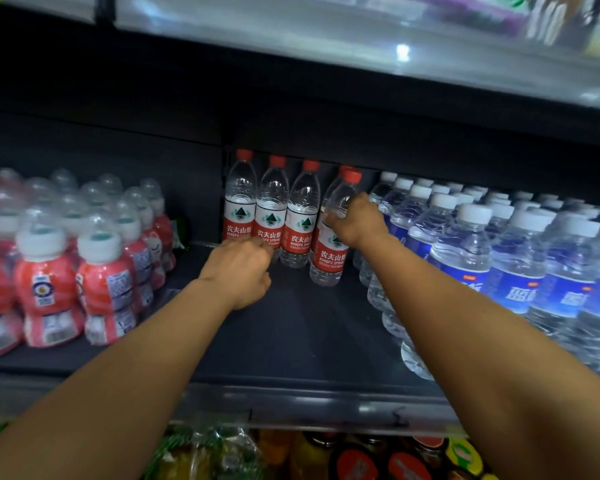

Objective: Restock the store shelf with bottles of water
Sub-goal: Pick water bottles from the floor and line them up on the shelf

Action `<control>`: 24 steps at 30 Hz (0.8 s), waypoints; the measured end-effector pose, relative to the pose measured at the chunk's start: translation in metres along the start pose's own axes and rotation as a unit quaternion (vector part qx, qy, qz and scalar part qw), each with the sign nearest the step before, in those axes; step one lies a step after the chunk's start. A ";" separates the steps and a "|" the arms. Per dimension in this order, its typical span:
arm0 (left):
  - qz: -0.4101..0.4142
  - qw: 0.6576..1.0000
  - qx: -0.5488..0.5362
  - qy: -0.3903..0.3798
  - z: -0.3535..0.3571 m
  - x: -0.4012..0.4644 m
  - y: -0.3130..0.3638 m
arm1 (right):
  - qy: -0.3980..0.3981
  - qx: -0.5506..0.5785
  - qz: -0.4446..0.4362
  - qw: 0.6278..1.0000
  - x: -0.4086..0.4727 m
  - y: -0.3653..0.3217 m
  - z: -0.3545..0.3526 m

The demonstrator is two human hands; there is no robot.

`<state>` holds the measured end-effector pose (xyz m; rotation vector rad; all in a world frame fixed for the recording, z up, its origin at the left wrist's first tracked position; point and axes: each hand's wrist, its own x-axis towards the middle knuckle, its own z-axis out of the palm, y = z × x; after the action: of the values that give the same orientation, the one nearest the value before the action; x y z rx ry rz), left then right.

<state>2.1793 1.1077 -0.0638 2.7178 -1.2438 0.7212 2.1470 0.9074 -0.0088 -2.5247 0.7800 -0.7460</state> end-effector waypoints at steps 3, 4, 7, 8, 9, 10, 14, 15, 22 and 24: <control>-0.002 1.000 0.007 0.000 -0.014 -0.014 0.000 | 0.011 -0.071 -0.054 0.996 -0.033 -0.008 -0.010; -0.004 1.000 0.012 -0.001 -0.019 -0.020 0.002 | 0.009 -0.077 -0.085 0.993 -0.048 -0.011 -0.013; -0.009 1.000 0.028 -0.004 -0.037 -0.043 0.009 | -0.023 -0.090 -0.205 0.974 -0.097 -0.013 -0.017; -0.009 0.999 0.032 -0.006 -0.043 -0.052 0.012 | -0.037 -0.101 -0.235 0.966 -0.115 -0.011 -0.018; -0.009 0.999 0.035 -0.009 -0.049 -0.063 0.017 | -0.048 -0.110 -0.255 0.959 -0.134 -0.010 -0.020; -0.008 0.999 0.038 -0.011 -0.054 -0.074 0.022 | -0.058 -0.118 -0.268 0.954 -0.153 -0.007 -0.022; -0.001 0.999 0.044 -0.028 -0.071 -0.125 0.047 | -0.090 -0.140 -0.288 0.943 -0.228 0.009 -0.032; 0.002 0.999 0.041 -0.031 -0.075 -0.139 0.054 | -0.094 -0.142 -0.291 0.942 -0.245 0.014 -0.034; 0.049 0.998 -0.037 -0.009 -0.078 -0.246 0.112 | -0.098 -0.135 -0.308 0.937 -0.360 0.060 -0.041; 0.060 0.996 -0.046 -0.038 -0.068 -0.276 0.130 | -0.109 -0.132 -0.298 0.939 -0.387 0.076 -0.036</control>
<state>1.9031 1.2305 -0.1425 2.6382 -1.4304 0.5598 1.8236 1.0770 -0.1624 -3.0611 0.0221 -0.5408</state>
